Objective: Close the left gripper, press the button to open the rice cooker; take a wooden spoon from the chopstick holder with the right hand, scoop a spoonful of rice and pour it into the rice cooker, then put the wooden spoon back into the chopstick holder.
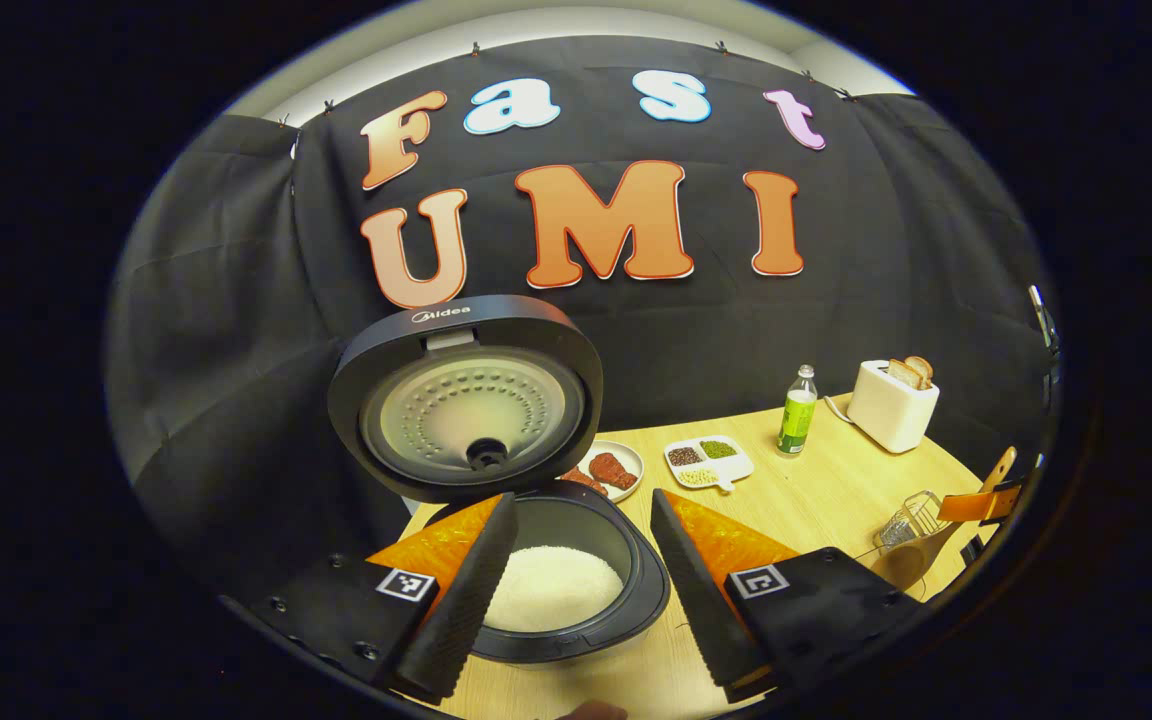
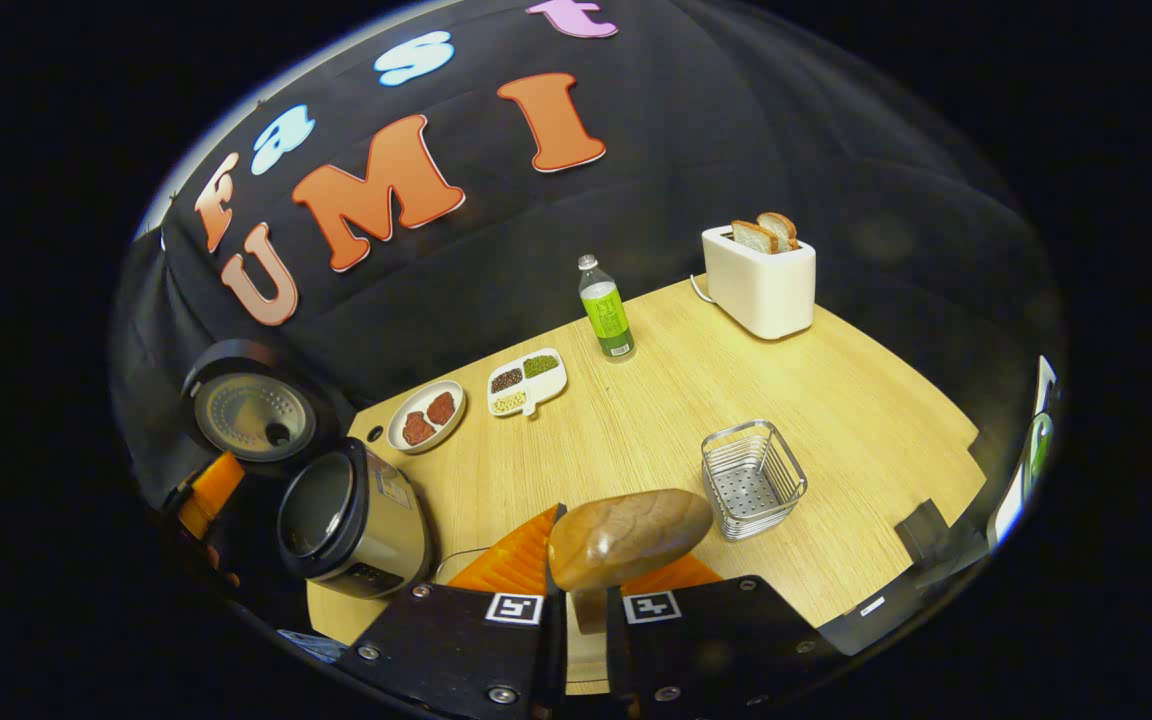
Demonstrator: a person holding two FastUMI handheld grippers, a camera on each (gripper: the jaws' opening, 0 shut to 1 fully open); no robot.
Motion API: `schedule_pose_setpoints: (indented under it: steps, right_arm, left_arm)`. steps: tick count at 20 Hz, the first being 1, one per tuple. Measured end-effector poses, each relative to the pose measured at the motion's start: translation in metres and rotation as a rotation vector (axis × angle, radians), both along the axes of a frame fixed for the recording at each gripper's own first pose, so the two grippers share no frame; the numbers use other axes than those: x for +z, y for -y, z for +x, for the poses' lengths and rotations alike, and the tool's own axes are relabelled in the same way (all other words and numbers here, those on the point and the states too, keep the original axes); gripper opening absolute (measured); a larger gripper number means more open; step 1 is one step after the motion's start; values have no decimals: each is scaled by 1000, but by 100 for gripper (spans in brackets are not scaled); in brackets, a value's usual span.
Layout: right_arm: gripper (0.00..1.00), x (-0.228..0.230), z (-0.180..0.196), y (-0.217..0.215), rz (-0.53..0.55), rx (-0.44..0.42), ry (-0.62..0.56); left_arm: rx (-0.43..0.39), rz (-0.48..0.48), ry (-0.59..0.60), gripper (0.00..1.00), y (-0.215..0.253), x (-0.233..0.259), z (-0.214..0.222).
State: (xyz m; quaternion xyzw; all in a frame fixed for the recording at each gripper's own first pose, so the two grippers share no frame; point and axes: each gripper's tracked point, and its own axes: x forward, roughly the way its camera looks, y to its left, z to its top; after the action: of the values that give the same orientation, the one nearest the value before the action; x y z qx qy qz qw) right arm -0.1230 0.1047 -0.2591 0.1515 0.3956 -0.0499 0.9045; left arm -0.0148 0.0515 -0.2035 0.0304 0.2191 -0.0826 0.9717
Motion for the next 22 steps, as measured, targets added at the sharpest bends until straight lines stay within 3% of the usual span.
schedule_pose_setpoints:
  steps: [1, 3, 4, 7, 13, 14, 15, 16, 18, 19, 22]
  right_arm:
    - [15, -6, 0, -1, -29, 9, 3]
    - [15, -16, 0, -2, -107, 33, 10]
    - [15, -24, -2, 0, -158, 43, 4]
    - [16, -39, -5, 0, -258, 64, 3]
    - [14, -53, -13, -6, -467, 87, 57]
    - [11, -58, -16, -9, -488, 92, 57]
    - [14, -59, -18, -10, -509, 94, 67]
    - [15, -59, -18, -11, -523, 92, 84]
    - [15, -63, -18, -16, -545, 105, 111]
    - [14, -66, -19, -18, -557, 111, 124]
    - [14, -68, -23, -24, -530, 91, 157]
  left_arm:
    - [-8, -1, -3, 92, 0, -2, -1]
    - [-18, -4, -5, 92, -5, -2, -3]
    - [-18, -1, -3, 87, -9, -1, -3]
    - [-14, 18, 3, 93, -19, -1, -8]
    - [-12, 44, -10, 92, -28, -5, -10]
    - [-14, 44, -16, 92, -27, -6, -11]
    - [-17, 45, -19, 87, -27, -6, -11]
    - [-20, 46, -20, 92, -26, -7, -10]
    - [-30, 48, -26, 87, -23, -9, -10]
    - [-37, 50, -35, 92, -21, -12, -10]
    - [-59, 64, -52, 92, -16, -18, -10]
